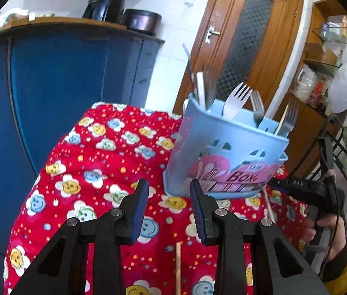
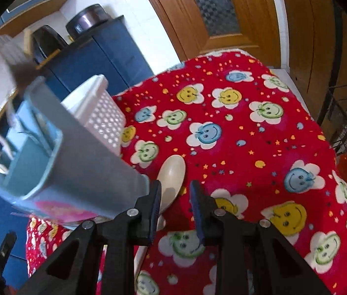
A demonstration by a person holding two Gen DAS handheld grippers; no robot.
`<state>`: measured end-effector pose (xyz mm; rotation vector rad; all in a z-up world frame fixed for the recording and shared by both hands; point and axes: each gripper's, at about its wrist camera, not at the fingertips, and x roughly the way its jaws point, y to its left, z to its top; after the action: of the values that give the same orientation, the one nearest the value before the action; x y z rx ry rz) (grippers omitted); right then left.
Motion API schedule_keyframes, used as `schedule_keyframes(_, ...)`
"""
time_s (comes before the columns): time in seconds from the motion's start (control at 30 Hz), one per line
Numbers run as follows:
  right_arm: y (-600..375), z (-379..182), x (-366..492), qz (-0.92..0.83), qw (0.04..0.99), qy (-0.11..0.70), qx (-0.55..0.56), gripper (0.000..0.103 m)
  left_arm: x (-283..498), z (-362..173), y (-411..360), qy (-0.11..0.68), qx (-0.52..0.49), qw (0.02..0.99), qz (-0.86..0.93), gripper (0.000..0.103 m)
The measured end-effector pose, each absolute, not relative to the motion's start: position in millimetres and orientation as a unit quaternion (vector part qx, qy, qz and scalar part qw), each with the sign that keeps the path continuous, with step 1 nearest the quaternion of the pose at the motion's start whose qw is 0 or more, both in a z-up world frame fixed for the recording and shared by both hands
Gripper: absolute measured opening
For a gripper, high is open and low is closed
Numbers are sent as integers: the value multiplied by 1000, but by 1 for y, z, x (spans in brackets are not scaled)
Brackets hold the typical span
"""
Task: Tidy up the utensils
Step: 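Move both open tools back to the wooden chopsticks on the tablecloth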
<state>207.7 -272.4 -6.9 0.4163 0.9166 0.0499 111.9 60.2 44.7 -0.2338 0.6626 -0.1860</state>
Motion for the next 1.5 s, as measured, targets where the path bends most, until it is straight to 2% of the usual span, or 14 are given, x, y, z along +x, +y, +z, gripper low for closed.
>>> schedule_keyframes(0.23, -278, -13, 219, 25, 869, 442, 219, 26, 109, 26, 67, 352, -113, 926, -79, 35)
schedule_keyframes(0.3, -279, -13, 222, 18, 870, 444, 216, 14, 108, 24, 69, 355, -114, 924, -78, 35)
schedule_keyframes(0.37, -280, -14, 221, 13, 869, 446, 213, 8, 108, 21, 70, 358, -117, 923, -77, 35)
schedule_keyframes(0.6, -294, -13, 214, 24, 866, 430, 256, 4, 107, 18, 69, 364, -117, 920, -79, 35)
schedule_keyframes(1.13, -276, 91, 135, -2, 955, 240, 173, 3, 100, 21, 67, 364, -121, 920, -85, 35)
schedule_keyframes(1.5, -238, 146, 126, -16, 988, 115, 98, 3, 98, 21, 66, 367, -119, 919, -87, 35)
